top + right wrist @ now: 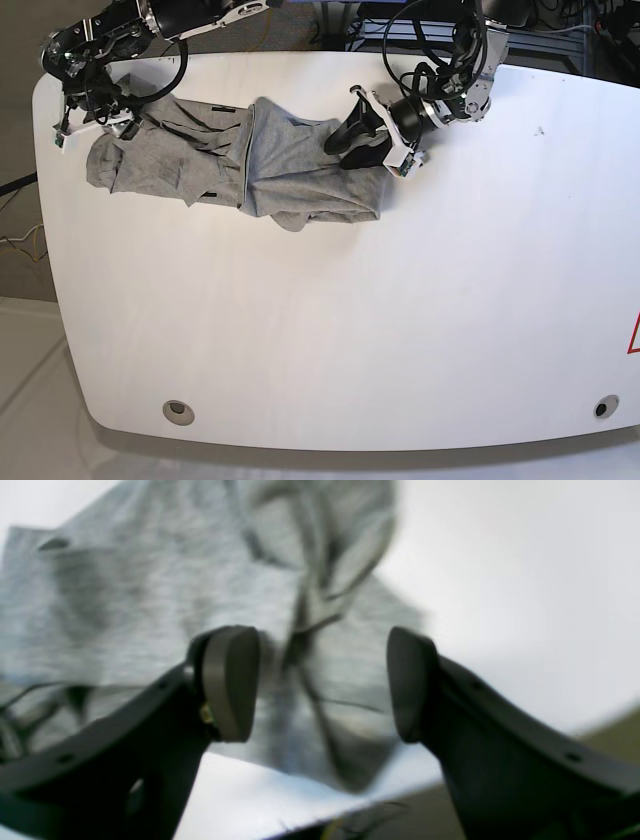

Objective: Fold the T-shirt properly
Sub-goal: 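Release the strip end with the right gripper and move it outward, then grasp the strip end with the right gripper and fold it toward the left gripper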

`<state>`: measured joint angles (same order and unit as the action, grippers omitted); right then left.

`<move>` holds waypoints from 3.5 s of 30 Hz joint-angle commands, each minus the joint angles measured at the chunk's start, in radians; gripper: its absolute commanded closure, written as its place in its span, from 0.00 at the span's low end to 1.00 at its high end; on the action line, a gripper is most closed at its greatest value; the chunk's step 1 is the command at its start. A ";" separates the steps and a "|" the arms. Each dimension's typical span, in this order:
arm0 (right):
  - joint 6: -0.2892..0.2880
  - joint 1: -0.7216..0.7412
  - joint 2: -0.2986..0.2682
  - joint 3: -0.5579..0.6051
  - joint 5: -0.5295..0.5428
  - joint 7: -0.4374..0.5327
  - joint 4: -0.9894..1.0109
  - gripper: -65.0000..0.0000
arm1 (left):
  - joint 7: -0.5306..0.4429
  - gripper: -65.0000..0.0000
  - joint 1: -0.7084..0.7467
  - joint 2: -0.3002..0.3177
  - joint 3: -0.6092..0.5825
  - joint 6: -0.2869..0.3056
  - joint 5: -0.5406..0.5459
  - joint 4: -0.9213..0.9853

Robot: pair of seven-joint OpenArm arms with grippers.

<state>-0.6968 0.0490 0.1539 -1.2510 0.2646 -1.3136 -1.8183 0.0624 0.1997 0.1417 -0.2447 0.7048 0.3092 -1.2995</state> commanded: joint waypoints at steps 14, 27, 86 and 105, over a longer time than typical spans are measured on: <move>-0.001 -0.011 -0.152 -0.009 0.218 0.070 0.420 0.40 | 0.044 0.65 0.008 0.006 0.017 -0.007 -0.021 -0.001; -0.001 -0.036 -0.156 0.064 0.220 0.107 0.420 0.41 | 0.044 0.65 0.005 0.006 0.041 -0.007 -0.021 -0.001; -0.001 -0.057 0.003 0.347 0.220 0.019 -0.065 1.00 | 0.044 0.65 0.011 0.028 0.044 -0.007 -0.018 -0.001; -0.001 -0.061 0.003 0.591 0.256 0.006 -0.137 1.00 | 0.044 0.65 0.008 0.028 0.046 -0.007 -0.021 0.001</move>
<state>-0.6922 -0.0216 0.1631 -0.6785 0.4633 -1.3231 -1.9347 0.0624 0.2050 0.1612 -0.2008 0.7166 0.3164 -1.2995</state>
